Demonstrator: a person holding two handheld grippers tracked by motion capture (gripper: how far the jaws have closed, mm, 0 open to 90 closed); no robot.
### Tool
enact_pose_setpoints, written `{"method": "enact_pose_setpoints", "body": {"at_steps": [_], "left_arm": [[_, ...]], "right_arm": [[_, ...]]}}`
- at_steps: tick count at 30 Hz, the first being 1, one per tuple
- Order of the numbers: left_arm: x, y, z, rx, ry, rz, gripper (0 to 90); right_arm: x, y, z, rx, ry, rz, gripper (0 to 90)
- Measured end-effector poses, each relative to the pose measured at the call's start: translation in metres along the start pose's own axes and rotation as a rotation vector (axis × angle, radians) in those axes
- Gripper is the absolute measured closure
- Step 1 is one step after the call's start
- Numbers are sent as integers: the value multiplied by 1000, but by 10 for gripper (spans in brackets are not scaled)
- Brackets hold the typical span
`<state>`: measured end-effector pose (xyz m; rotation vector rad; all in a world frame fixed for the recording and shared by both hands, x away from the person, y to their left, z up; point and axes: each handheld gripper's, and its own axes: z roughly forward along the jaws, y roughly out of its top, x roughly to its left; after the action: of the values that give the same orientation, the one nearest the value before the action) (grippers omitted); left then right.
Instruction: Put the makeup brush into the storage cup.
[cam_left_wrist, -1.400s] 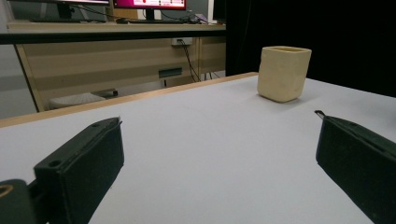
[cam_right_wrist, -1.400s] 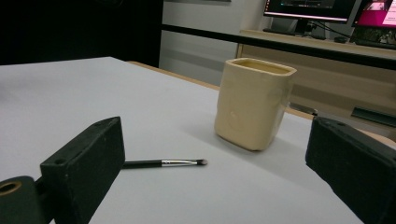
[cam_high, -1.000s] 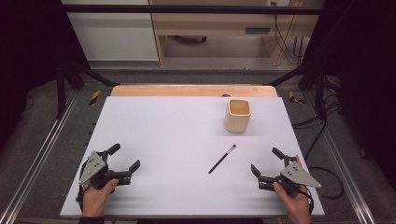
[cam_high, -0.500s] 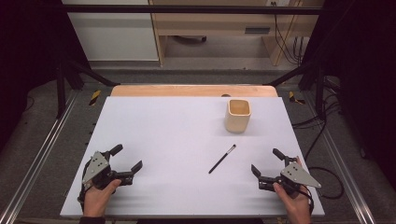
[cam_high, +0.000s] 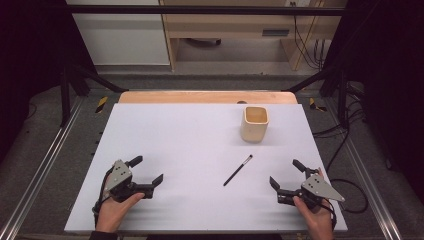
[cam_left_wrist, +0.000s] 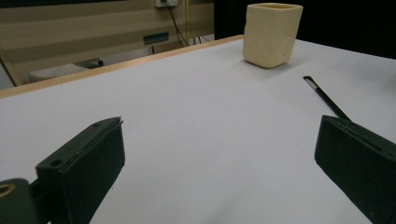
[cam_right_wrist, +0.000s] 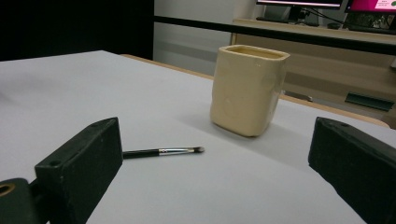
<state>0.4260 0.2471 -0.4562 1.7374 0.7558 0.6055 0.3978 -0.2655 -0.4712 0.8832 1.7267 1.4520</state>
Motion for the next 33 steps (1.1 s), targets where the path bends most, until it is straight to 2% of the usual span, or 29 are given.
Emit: {"method": "enact_pose_setpoints", "body": {"at_steps": [10,13,14,16,20,26,31,33], "left_arm": [[-22,20,34,150,-67,37,18],[-26,25,40,170,-91,32,23],[-30,29,47,195,-108,39,23],[-33,32,53,207,-128,27,23],[-38,38,61,233,-136,45,25],[-50,55,78,293,-147,82,25],[-60,67,90,322,-149,114,28],[-62,69,93,327,-153,114,29]], "right_arm": [[-1,0,-1,0,-1,5,33],[0,0,-1,0,0,3,33],[0,0,-1,0,2,2,33],[0,0,-1,1,2,-2,33],[1,0,0,7,0,-6,32],[2,0,1,13,-4,-16,31],[3,0,0,14,1,-14,29],[3,0,0,11,2,-15,28]]}}
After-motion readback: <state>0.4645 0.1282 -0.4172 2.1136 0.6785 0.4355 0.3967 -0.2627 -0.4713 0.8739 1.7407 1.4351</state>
